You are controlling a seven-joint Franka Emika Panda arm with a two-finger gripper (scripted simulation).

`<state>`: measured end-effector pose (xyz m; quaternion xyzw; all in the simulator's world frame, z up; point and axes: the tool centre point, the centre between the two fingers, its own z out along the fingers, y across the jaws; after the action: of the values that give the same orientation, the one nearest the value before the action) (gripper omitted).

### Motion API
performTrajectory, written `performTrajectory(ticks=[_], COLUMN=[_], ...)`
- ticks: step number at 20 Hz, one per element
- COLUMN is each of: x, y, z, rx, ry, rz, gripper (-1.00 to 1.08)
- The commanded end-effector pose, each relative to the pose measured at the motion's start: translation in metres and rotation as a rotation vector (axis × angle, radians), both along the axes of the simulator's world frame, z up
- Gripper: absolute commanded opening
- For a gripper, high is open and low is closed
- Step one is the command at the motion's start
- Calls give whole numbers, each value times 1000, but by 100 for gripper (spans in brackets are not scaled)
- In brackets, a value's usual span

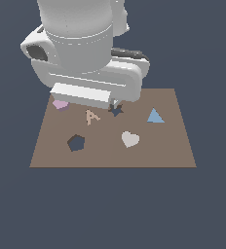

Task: Insert a designated object into the corresponding slot on a board.

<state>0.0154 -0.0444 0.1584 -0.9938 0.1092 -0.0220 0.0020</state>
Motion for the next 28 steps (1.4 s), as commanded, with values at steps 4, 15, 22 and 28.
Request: performTrajectory(ticks=[4, 15, 22, 28], x=[-5, -47, -75, -86], y=[-36, -113, -135, -141], z=[-22, -78, -100, -108], rx=[3, 13, 18, 20], ry=[8, 28, 37, 40], rz=[-194, -676, -865, -934], gripper=[100, 100, 100, 100])
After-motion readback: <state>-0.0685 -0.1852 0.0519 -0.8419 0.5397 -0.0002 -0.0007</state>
